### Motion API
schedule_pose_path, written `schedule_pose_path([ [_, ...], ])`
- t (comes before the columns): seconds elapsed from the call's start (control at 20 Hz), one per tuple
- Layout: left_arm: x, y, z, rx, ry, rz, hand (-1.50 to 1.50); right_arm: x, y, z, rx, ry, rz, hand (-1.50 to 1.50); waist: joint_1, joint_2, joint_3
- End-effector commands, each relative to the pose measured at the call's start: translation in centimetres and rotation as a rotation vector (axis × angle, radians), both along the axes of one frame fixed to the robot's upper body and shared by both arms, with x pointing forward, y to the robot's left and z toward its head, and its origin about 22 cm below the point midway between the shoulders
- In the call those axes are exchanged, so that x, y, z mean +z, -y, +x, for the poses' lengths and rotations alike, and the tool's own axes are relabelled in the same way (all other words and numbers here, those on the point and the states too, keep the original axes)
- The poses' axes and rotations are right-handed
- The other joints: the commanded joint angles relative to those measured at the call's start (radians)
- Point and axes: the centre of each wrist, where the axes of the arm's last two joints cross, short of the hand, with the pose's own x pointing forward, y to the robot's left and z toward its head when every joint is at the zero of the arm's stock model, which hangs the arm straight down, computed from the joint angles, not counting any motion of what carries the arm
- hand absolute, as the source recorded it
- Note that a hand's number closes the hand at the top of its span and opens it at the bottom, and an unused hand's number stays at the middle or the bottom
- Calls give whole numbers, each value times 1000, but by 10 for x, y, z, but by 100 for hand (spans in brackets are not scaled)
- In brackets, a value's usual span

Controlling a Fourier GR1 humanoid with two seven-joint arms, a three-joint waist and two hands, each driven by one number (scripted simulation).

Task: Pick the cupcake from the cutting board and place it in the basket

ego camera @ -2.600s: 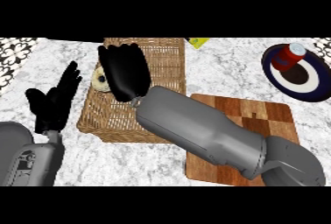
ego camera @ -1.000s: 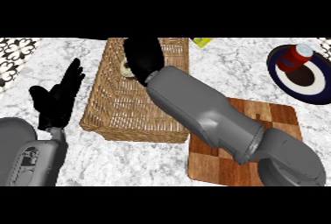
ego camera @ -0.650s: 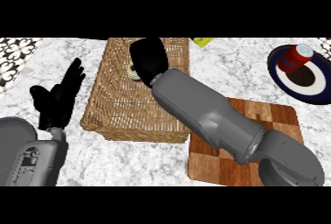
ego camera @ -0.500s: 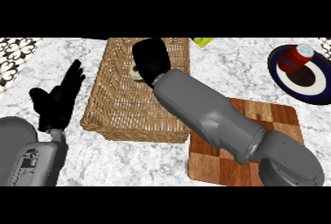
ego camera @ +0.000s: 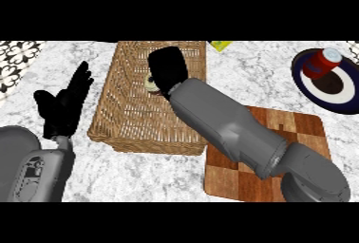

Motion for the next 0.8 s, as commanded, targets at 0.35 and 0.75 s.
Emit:
schedule_pose_path([
  [0.35, 5, 5, 5, -27, -4, 0, 0, 7, 4, 8, -136, -136, -42, 150, 9, 2, 0],
  [0.75, -5, -6, -2, 2, 11, 1, 0, 0, 5, 3, -129, -69, 224, -150, -7, -1, 1],
])
